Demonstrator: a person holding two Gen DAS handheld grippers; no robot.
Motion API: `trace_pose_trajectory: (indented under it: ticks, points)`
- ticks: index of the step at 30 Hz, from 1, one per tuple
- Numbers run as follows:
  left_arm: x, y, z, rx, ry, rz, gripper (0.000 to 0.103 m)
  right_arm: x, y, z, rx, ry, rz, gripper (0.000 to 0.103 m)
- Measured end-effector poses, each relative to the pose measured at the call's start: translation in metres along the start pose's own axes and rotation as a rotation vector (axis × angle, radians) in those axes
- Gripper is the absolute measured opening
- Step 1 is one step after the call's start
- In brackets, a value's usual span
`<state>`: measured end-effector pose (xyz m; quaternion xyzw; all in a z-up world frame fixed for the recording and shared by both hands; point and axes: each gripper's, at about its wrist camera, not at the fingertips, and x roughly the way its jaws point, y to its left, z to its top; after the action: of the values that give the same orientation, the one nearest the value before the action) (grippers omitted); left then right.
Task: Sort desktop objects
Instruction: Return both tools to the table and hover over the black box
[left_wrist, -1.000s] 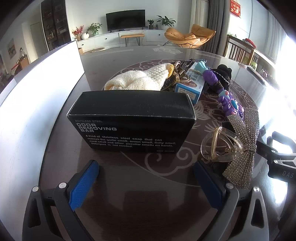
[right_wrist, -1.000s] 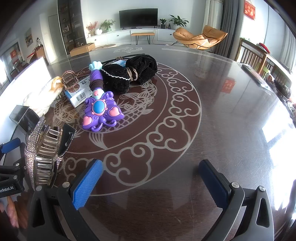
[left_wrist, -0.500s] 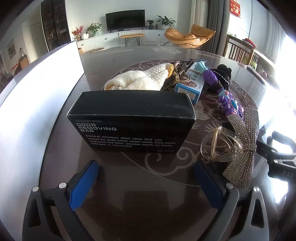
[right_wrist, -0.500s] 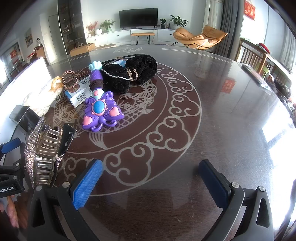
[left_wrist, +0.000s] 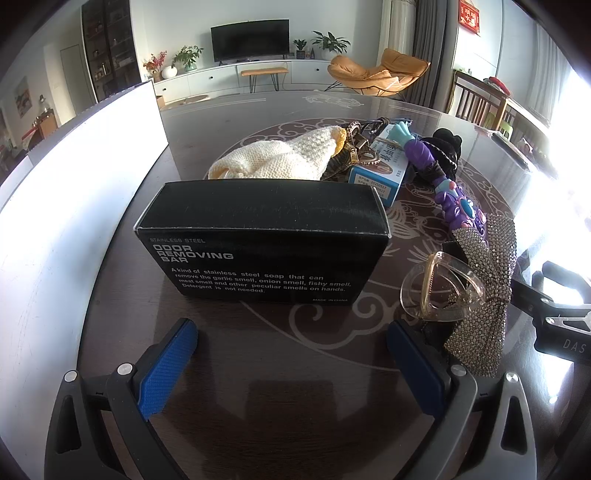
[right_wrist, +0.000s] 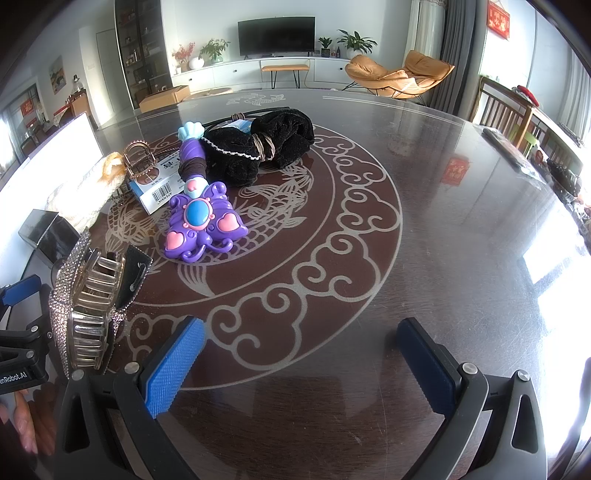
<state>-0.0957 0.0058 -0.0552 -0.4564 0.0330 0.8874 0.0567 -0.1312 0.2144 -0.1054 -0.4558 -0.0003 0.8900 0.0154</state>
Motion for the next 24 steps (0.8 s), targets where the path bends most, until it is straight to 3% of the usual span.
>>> trace_pose_trajectory:
  ticks: [24]
  points:
    - [-0.013, 0.013, -0.014, -0.039, -0.007, -0.012, 0.103, 0.000, 0.000, 0.000, 0.000, 0.000, 0.000, 0.103]
